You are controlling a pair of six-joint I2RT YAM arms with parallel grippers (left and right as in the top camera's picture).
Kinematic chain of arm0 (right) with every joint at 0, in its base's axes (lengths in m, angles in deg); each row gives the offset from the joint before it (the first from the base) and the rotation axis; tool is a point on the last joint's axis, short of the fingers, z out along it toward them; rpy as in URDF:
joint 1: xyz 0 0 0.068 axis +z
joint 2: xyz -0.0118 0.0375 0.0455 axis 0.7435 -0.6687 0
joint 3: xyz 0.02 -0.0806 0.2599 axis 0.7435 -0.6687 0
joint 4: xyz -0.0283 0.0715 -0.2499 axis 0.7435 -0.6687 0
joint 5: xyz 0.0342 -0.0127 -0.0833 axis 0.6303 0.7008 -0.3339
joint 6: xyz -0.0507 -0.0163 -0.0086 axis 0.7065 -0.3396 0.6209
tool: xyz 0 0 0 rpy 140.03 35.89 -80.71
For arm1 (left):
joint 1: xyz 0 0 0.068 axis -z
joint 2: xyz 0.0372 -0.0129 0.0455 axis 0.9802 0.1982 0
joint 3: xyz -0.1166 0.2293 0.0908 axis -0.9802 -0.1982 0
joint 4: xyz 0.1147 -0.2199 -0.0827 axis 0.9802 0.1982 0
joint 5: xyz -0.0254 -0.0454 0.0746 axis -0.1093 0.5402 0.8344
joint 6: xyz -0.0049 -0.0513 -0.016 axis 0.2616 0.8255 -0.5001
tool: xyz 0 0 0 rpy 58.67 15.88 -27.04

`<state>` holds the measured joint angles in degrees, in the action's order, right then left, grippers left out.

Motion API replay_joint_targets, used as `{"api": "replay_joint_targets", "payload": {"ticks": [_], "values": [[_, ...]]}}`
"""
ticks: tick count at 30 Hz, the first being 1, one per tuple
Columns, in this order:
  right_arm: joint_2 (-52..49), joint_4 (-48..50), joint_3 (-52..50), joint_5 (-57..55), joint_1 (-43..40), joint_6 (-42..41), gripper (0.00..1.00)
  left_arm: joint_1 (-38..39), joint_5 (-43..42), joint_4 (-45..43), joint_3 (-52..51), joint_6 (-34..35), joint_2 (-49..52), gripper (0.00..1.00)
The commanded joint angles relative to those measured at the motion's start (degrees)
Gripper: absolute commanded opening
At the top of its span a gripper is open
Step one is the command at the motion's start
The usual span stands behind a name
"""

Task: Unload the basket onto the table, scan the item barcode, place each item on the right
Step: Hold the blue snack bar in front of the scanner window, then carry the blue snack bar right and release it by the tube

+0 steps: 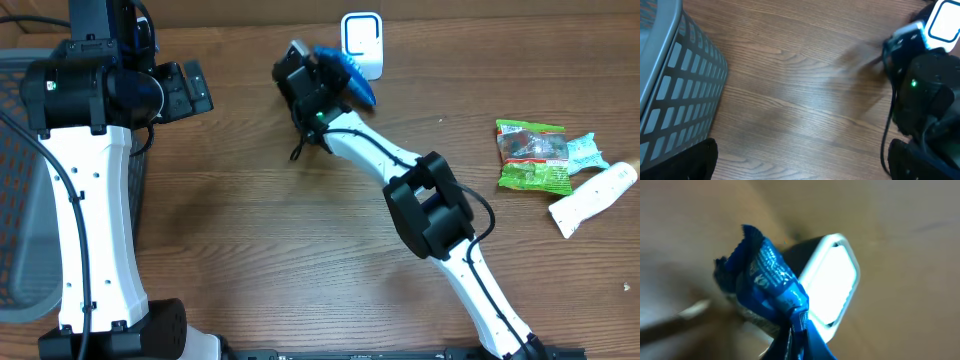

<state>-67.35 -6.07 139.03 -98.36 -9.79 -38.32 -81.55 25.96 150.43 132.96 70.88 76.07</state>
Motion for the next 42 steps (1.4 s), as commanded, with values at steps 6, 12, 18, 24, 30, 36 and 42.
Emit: {"api": "replay_joint_targets", "payload": {"ticks": [6,12,18,24,30,36,42], "values": [[22.4,-22.2,0.8,35.4,-0.5,-33.2,0.04,0.4,0.4,-0.1,1.0,-0.7,-0.2,1.0],[33.8,-33.0,0.8,51.3,-7.7,-47.9,0.04,0.4,0.4,-0.1,1.0,-0.7,-0.2,1.0],[41.4,-47.9,0.8,53.8,-22.0,-58.6,0.04,0.4,0.4,-0.1,1.0,-0.7,-0.2,1.0],[41.0,-63.6,0.3,52.5,-41.1,-60.7,0.04,0.4,0.4,-0.1,1.0,-0.7,-0.2,1.0],[40.8,-61.0,-8.9,51.1,-54.3,-60.7,0.04,0.4,0.3,-0.1,1.0,-0.7,-0.2,1.0],[40.8,-50.7,-23.2,51.0,-61.6,-64.7,0.04,0.4,0.4,-0.1,1.0,-0.7,-0.2,1.0],[40.8,-42.8,-32.3,51.2,-64.2,-68.8,0.04,0.4,0.4,-0.1,1.0,-0.7,-0.2,1.0]]}}
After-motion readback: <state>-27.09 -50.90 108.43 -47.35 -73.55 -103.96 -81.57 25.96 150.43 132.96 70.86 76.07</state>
